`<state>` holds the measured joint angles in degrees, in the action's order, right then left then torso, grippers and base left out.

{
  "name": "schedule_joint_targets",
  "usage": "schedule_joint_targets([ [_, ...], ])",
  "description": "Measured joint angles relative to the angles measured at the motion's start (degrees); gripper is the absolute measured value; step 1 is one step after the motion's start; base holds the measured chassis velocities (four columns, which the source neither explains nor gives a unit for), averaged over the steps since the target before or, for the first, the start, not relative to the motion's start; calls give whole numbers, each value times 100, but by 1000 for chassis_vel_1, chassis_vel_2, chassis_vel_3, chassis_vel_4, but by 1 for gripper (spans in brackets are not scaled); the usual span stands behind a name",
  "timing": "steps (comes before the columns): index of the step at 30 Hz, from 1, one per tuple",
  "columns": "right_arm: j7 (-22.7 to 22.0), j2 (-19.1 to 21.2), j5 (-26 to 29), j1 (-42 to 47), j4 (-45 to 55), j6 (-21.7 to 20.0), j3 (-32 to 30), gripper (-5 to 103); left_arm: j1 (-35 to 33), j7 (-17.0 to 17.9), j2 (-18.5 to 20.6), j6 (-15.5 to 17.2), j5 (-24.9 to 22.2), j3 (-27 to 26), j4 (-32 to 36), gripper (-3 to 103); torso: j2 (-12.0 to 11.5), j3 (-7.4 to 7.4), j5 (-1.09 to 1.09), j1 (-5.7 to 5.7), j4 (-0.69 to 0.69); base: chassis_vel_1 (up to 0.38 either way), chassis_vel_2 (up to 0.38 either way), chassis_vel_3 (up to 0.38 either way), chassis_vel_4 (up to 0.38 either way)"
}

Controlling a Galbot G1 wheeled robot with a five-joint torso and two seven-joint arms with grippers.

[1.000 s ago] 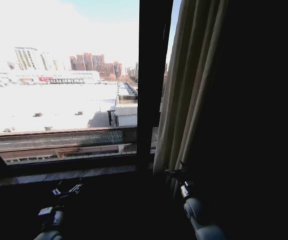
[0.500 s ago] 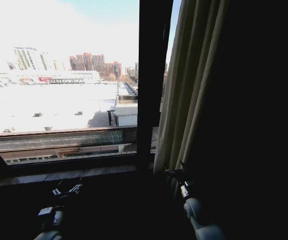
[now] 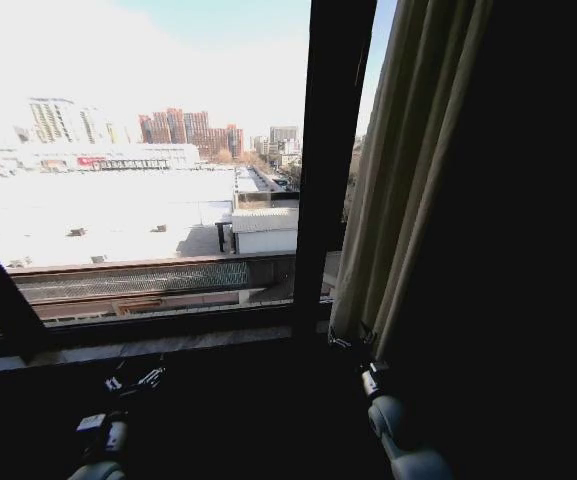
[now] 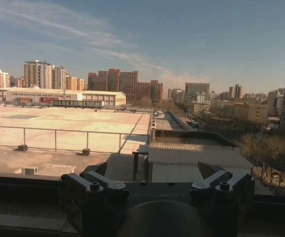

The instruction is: Open the curtains by pulling them apart, changing their state from closed to fully open.

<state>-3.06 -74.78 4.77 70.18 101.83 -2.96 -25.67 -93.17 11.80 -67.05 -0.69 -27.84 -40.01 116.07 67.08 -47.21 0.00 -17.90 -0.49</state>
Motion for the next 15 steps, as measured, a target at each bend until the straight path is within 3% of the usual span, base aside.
schedule_joint_targets([
  [15,0,-1,0,-1,-1,2,0,100,0,0,0,0,0,-1,0,100,-1,0,1,-1,0,374,333,-381,-326],
])
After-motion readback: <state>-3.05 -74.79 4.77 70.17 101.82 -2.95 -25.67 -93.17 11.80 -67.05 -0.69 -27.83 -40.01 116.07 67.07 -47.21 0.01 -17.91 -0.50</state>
